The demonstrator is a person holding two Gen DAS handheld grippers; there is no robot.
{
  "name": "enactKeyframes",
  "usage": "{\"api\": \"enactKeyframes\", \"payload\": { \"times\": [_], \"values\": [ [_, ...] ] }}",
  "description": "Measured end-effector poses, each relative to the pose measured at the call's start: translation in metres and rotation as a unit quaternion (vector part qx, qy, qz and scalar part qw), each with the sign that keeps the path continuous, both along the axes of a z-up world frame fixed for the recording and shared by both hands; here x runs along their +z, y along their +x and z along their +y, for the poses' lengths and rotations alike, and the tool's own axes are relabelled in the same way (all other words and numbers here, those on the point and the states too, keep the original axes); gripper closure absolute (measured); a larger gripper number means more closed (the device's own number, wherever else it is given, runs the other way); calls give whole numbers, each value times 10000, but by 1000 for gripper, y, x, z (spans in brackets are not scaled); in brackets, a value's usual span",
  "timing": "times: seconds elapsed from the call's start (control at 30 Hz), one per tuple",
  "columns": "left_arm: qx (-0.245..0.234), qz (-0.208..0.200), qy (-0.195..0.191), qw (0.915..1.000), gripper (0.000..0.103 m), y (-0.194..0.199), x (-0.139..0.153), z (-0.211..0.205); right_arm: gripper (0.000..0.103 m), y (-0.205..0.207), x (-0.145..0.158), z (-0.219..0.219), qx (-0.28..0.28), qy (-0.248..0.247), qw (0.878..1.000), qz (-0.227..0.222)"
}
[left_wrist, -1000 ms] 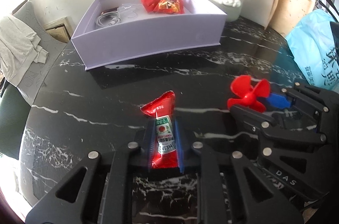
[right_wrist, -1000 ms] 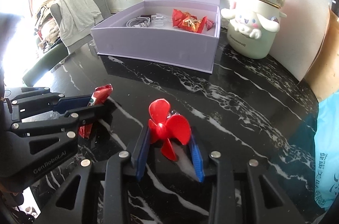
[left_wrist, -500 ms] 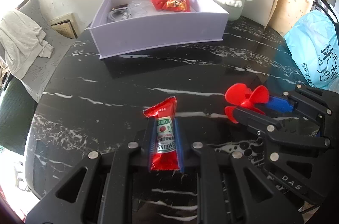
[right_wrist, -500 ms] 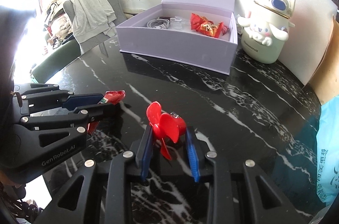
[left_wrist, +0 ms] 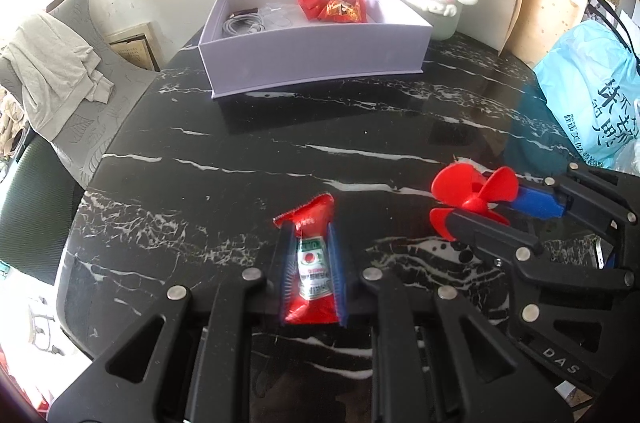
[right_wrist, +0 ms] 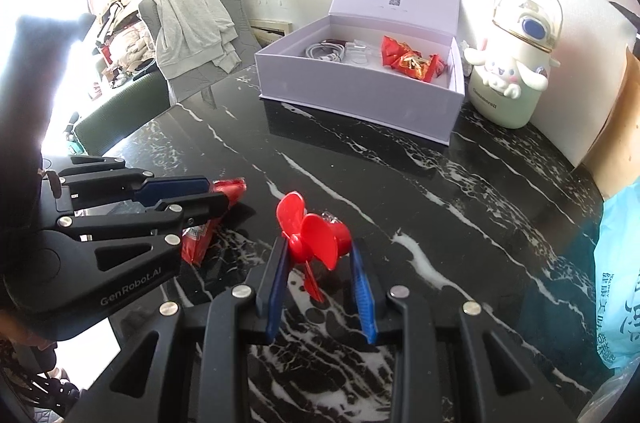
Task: Organize objects
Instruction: 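Carry the ketchup sachet in the left tool while the right tool carries the fan toward the box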
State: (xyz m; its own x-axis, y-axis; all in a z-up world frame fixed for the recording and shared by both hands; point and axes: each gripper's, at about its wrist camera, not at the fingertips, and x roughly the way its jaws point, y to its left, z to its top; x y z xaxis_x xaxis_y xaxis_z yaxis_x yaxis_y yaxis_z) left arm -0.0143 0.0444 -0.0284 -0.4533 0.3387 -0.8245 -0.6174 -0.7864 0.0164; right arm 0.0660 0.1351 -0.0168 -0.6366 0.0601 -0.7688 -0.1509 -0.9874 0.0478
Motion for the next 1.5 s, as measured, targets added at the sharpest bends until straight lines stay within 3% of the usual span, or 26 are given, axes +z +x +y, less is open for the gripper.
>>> {"api": "enactKeyframes", "payload": {
  "times": [0.37, 0.43, 0.5, 0.57, 0.73, 0.8, 1.1, 1.5],
  "values": [
    [19, -122, 125, 9998, 90, 2, -4, -10, 73, 7, 7, -8, 34, 49, 10000, 28],
    [22, -157, 170, 9997, 84, 1, -5, -10, 73, 8, 6, -7, 19, 25, 10000, -4],
    [-16, -247, 137, 9996, 61, -1, -8, -9, 73, 9, 4, -7, 0, -1, 10000, -38],
    [-46, -322, 103, 9994, 58, -1, -12, -7, 73, 9, 3, -6, -18, -14, 10000, -72],
    [-71, -113, -34, 9999, 59, 2, -19, -1, 73, 8, -1, -4, -50, -8, 9999, -122],
    [-66, -115, 36, 9999, 84, 1, -18, -1, 73, 7, -3, -3, -61, -22, 9999, -153],
    [-122, -119, 51, 9998, 84, -2, -4, -2, 73, -3, 0, 2, -45, -49, 9998, -175],
    [-174, 158, 46, 9997, 84, -14, 36, -2, 73, -21, 41, -4, 117, 155, 9997, 129]
  ]
}}
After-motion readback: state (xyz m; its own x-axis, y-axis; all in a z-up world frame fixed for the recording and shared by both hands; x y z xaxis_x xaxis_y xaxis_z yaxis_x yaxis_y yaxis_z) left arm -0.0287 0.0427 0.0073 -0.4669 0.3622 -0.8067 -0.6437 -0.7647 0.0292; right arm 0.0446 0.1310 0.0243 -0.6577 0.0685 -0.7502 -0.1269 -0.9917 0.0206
